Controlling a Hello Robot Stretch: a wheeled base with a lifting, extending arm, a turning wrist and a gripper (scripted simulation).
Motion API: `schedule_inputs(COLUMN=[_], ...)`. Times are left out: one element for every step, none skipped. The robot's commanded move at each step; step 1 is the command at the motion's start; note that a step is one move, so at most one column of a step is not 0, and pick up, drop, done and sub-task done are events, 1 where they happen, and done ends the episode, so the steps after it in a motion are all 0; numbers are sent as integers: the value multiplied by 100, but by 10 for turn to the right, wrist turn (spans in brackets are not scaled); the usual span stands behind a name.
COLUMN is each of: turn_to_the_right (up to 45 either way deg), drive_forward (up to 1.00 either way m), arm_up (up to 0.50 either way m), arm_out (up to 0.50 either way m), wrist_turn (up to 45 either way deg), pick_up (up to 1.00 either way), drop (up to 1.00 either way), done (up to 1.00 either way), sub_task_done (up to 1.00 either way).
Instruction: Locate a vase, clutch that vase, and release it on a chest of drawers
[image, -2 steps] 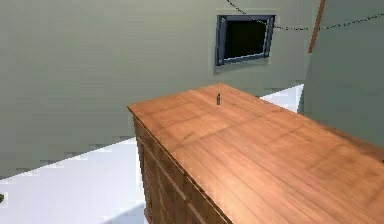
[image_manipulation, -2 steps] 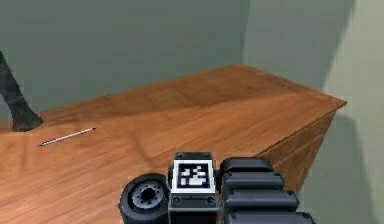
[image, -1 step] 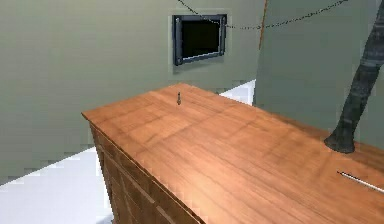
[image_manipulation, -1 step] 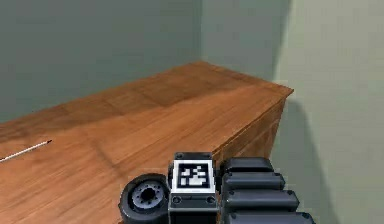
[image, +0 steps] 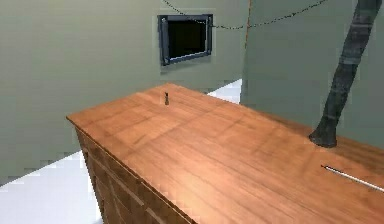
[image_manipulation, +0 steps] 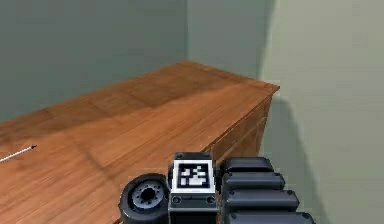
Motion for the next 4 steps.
schedule_inputs(turn_to_the_right=[-450, -420, 450, 240], drive_forward=[0, 0, 0, 0], arm_up=[0, 0, 0, 0], arm_out=[0, 0, 0, 0], wrist_turn=[0, 0, 0, 0], pick_up=[0, 0, 0, 0], drop=[0, 0, 0, 0], done=[0, 0, 0, 0], sub_task_done=[0, 0, 0, 0])
